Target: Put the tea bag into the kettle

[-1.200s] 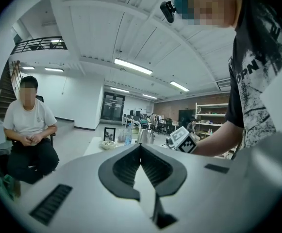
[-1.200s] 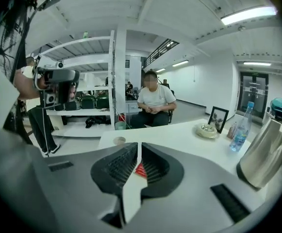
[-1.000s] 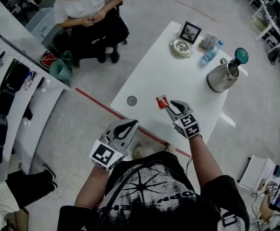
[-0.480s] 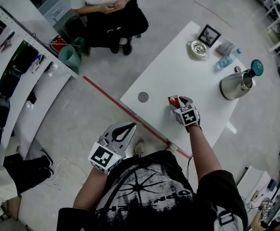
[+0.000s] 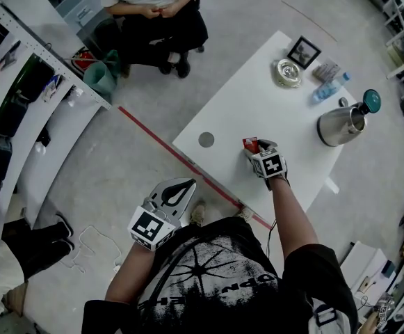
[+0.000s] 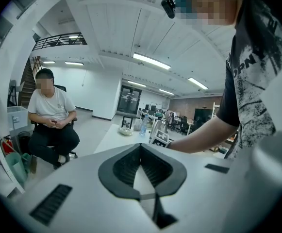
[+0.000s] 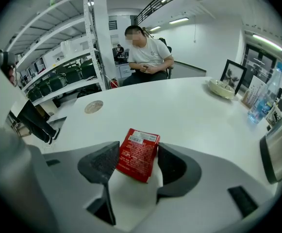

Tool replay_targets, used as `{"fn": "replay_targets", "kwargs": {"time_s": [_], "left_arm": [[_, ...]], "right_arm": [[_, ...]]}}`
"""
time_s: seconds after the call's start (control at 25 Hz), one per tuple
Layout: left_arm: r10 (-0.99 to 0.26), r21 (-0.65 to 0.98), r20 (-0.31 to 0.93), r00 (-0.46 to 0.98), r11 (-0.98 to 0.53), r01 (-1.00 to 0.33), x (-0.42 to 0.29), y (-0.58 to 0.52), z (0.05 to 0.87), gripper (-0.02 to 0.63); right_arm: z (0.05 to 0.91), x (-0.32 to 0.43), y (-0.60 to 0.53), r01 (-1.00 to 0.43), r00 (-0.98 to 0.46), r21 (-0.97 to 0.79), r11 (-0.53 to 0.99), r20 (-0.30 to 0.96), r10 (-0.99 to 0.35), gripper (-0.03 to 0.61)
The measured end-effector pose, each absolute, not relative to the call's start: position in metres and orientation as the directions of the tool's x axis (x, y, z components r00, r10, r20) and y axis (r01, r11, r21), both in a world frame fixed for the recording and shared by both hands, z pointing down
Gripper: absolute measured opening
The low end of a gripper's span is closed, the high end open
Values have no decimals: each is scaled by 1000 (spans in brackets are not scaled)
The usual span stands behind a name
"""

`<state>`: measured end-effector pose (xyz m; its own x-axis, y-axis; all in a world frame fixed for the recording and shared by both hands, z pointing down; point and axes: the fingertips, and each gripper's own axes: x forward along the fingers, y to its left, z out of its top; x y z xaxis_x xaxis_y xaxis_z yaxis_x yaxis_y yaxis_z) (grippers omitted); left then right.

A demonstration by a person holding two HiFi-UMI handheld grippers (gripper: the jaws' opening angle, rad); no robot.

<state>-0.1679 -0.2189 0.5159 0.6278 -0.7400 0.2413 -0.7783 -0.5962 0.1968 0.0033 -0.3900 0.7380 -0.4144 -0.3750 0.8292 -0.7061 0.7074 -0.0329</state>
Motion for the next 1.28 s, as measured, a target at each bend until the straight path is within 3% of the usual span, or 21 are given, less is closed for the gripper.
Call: {"fn": "replay_targets", "kwargs": {"time_s": [0.28,0.44,0.52,1.28], "left_arm": [[-723,200,255,642,-610,-767,-163,-218,519,8],[-712,198,255,654,-623,-757,-161,-217,519,8],[-710,196,258,655,-626,-755,-161,-216,520,8],[-700,181,249,669,-645,-742,-164,-207,521,8]], "right_arm": [[736,-3,-384,-672,-406,-12,740,843,-354,198],[734,-16,-372,-625,-401,23,781,848,-346,80],[734,-23,-369,-615,-404,23,788,849,-340,57],[711,-18,-366,-680,-481,-16,733,764,-430,38]]}}
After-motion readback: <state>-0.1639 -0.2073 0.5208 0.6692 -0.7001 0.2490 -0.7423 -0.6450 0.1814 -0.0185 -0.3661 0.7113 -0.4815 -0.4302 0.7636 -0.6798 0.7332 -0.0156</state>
